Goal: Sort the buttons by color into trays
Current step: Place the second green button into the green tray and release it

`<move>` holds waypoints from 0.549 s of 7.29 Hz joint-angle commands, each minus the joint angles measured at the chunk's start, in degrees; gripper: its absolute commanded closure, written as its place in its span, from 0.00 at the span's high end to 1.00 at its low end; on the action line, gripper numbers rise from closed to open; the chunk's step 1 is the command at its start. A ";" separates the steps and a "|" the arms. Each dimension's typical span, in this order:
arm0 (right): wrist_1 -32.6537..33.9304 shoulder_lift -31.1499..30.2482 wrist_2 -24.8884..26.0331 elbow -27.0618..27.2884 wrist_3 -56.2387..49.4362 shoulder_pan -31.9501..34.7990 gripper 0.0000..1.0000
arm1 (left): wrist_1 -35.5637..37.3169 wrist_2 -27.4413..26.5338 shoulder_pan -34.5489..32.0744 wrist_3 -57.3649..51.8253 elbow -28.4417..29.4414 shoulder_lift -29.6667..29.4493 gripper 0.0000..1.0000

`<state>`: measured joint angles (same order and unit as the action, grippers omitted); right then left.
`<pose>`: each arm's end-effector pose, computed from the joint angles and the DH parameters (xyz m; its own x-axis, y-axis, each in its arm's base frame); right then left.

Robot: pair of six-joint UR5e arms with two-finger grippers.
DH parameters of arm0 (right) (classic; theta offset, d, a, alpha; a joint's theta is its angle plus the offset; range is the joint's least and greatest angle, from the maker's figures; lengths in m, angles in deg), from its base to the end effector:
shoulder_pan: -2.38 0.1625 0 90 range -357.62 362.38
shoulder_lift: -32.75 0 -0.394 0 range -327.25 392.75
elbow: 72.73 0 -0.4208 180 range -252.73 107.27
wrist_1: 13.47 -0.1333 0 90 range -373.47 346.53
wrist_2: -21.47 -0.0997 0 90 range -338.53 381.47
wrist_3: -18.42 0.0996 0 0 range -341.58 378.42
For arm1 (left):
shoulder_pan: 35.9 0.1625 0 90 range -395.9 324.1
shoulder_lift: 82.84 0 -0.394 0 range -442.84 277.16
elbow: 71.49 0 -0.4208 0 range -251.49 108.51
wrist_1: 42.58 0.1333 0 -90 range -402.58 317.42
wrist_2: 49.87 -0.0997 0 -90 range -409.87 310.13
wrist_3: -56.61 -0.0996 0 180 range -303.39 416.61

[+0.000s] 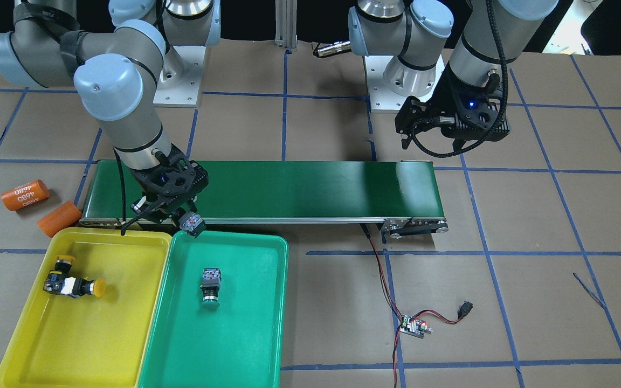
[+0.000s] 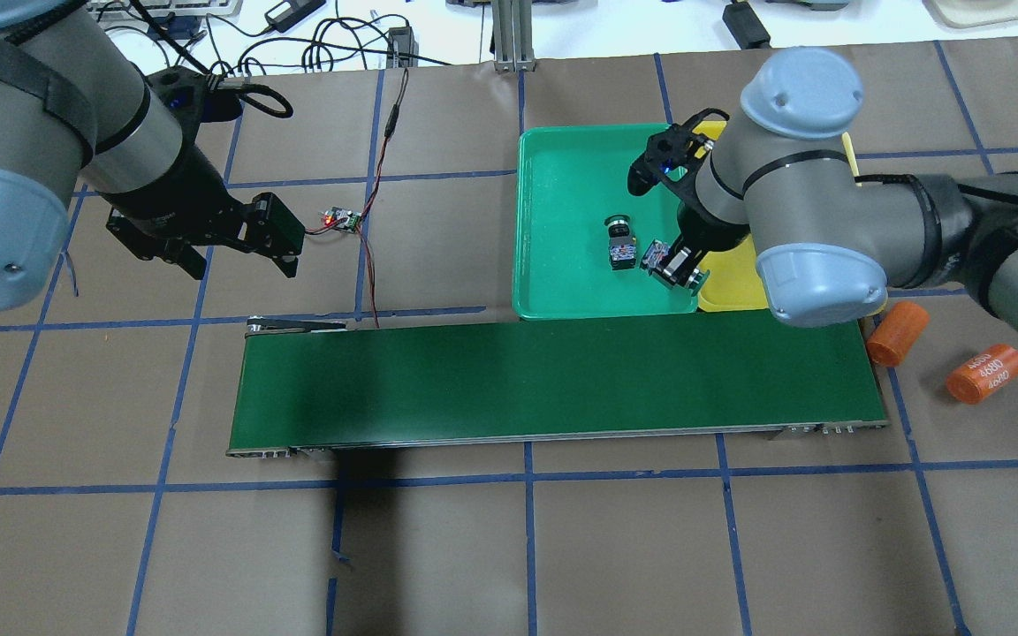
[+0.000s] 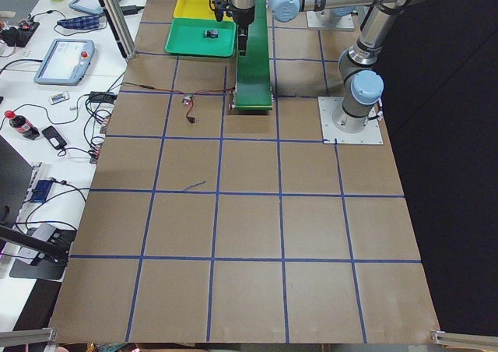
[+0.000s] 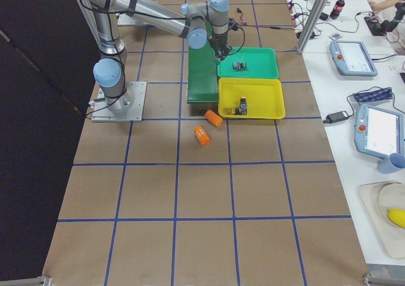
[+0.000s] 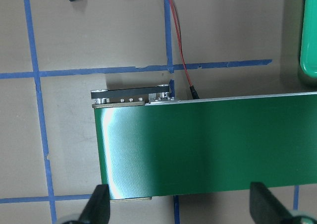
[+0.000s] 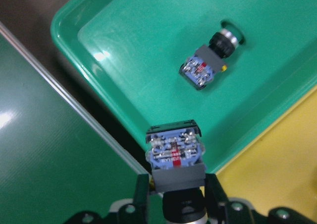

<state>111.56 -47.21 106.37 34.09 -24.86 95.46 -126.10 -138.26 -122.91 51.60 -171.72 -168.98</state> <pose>0.1719 -0.5484 0.2763 -0.6871 -0.7258 0.0334 -0.7201 0.6742 -0.1638 -0.1103 -0.4980 0.4095 -0.9990 0.0353 0.0278 0.0352 0.9994 -0.0044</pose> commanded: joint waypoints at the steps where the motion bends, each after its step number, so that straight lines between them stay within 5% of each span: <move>1: -0.31 5.06 -0.60 -9.15 0.21 -0.09 0.30 | 0.20 0.06 0.00 0.00 0.04 -0.09 1.00; 2: -0.75 5.77 -0.43 -10.05 0.47 -0.09 0.45 | 0.20 0.06 0.00 0.00 0.04 -0.09 1.00; 3: -0.84 5.87 -0.43 -10.06 0.56 -0.09 0.78 | 0.20 0.06 0.00 0.00 -0.05 -0.09 1.00; 4: -1.01 5.87 -0.34 -10.06 0.65 -0.09 0.80 | 0.20 0.06 0.00 0.00 -0.05 -0.09 1.00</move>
<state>110.78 -41.59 105.95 24.38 -24.35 95.38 -125.91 -138.20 -122.91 51.60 -171.73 -169.06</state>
